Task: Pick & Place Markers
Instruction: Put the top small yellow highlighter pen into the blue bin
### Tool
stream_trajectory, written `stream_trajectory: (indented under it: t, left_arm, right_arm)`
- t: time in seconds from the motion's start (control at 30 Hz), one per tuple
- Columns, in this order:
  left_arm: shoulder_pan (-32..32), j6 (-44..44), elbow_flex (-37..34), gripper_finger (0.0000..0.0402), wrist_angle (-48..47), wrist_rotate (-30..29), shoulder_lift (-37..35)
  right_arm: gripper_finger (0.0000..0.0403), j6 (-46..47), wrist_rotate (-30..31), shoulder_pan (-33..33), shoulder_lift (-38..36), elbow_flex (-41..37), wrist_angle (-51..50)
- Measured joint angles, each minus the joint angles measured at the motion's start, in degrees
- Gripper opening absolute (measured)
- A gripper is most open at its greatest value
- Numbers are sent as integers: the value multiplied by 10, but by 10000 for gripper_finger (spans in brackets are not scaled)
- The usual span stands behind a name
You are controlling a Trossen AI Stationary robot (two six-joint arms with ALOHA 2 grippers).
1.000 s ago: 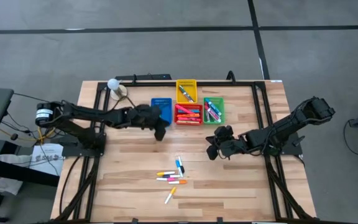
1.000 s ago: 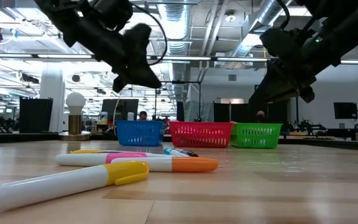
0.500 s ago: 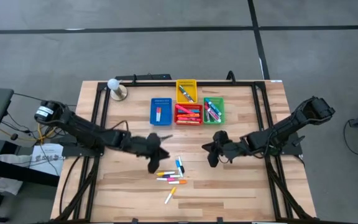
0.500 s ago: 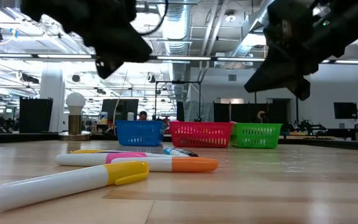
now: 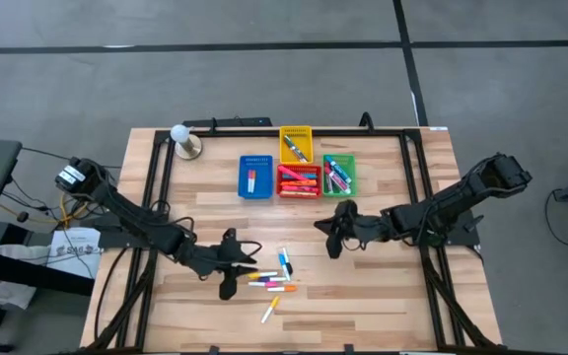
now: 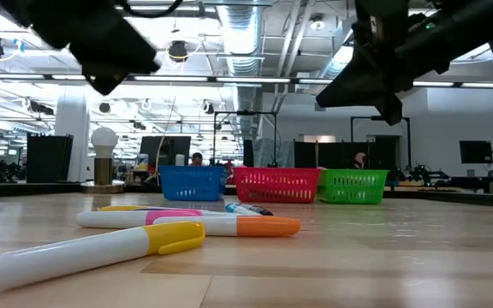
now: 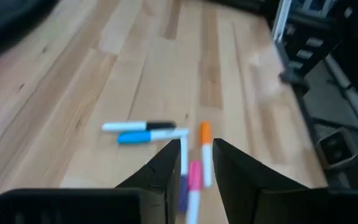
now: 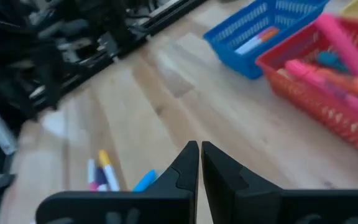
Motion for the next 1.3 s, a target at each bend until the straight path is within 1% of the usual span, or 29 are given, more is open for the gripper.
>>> stream_trajectory:
  t: [0.07, 0.17, 0.23, 0.3, 0.37, 0.43, 0.5, 0.6, 0.73, 0.8, 0.93, 1.13, 1.23, 1.3]
  left_arm:
    - [4, 0, -12, 92, 0, 0, 0]
    - [17, -28, -28, 92, 9, 2, 0]
    - [24, -48, -41, 92, 23, 27, 0]
    - [26, -65, -53, 92, 29, 58, 0]
    - [24, -76, -66, 92, 30, 71, 0]
    - [22, -92, -81, 92, 39, 69, 0]
    - [22, -108, -101, 92, 76, 59, 0]
    - [28, -109, -127, 92, 129, 56, 0]
    - [37, -113, -150, 92, 142, 55, 0]
    - [39, -113, -158, 92, 171, 55, 0]
    - [39, -108, -171, 92, 254, 48, 0]
    - [40, -75, -172, 92, 252, 15, 5]
    - [38, -72, -172, 92, 250, 20, 17]
    - [37, -71, -172, 92, 250, 49, 30]
  right_arm:
    - [11, 13, -25, 1, 0, 0, 0]
    - [11, 11, -61, 14, 0, 0, 0]
    - [11, 10, -60, 27, 0, 0, -2]
    - [11, 10, -47, 37, 0, 0, -1]
    - [11, 10, -42, 41, 0, 0, 4]
    - [11, 10, -40, 41, 0, 0, 12]
    - [11, 10, -40, 38, 0, 2, 27]
    - [11, 9, -41, 30, 0, 19, 22]
    - [11, -11, -40, 19, 4, 41, 3]
    - [11, -27, -43, 14, 13, 51, 1]
    - [11, -35, -70, 5, 50, 71, -1]
    - [11, -33, -84, 5, 138, 106, 2]
    - [11, -11, -90, 5, 177, 125, 0]
    - [11, -2, -104, 2, 197, 140, 1]
